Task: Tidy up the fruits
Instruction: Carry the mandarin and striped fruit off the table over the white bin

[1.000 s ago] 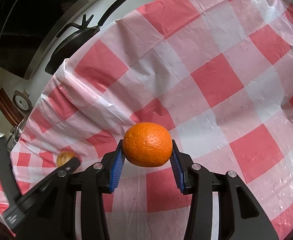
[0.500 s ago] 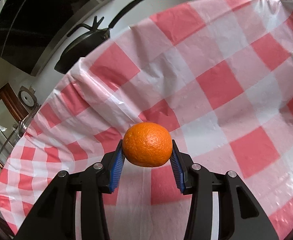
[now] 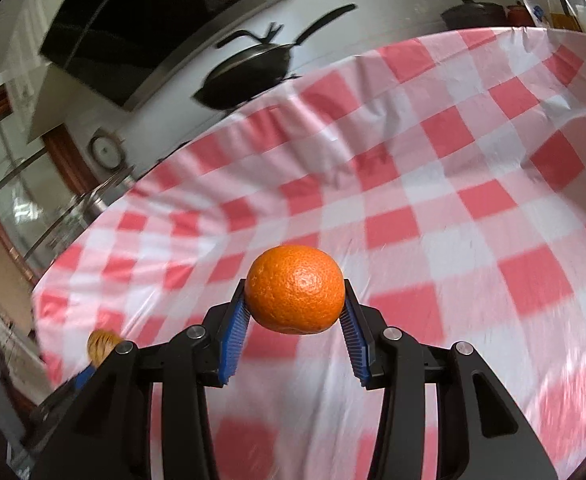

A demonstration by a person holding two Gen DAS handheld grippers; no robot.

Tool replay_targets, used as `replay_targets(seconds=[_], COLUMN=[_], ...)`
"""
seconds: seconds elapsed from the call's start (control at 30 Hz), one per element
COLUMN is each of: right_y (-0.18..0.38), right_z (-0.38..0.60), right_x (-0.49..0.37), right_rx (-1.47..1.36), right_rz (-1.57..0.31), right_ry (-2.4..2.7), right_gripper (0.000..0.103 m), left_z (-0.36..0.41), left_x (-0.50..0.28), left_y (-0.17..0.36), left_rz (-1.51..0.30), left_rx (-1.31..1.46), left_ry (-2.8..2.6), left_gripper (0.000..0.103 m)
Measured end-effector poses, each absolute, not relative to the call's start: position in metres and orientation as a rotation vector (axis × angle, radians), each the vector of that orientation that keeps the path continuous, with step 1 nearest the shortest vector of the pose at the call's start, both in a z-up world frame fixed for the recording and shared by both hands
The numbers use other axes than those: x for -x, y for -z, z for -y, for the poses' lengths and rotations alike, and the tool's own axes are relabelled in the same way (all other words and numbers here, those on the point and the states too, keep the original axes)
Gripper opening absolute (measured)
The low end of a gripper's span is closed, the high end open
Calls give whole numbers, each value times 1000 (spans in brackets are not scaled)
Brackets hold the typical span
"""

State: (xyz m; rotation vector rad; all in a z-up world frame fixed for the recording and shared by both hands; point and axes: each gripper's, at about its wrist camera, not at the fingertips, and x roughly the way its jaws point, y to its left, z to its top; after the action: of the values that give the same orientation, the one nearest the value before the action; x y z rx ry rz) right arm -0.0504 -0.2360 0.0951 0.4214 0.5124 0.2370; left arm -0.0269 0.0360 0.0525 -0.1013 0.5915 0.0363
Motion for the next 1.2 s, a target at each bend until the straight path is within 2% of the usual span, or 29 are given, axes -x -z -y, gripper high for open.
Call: replay_targets(seconds=[0.3,0.6,0.83,1.07,1.2], right_y=[-97,-99,-85,-77,-53], right_z=[143,60,1,-61,-102], right_x=[126,175,209,273,302], right_rx=[-212,-24,102,274,379], right_rz=[-560,-569,-604,-561,-628], right_ry=[-431,-605,-735,-990,-1121], right_gripper=[44,44,44,44,44], left_z=[-82,-161,-213,-284,-330], left_x=[111,179,227,293,328], left_y=[-55,-40,-30,-20,1], left_rz=[-569,-590,-583,-572,-627], left_rx=[85,145,186,268,330], left_ry=[-99,-221,-339,-515,-620], left_gripper=[46,46,46,46,46])
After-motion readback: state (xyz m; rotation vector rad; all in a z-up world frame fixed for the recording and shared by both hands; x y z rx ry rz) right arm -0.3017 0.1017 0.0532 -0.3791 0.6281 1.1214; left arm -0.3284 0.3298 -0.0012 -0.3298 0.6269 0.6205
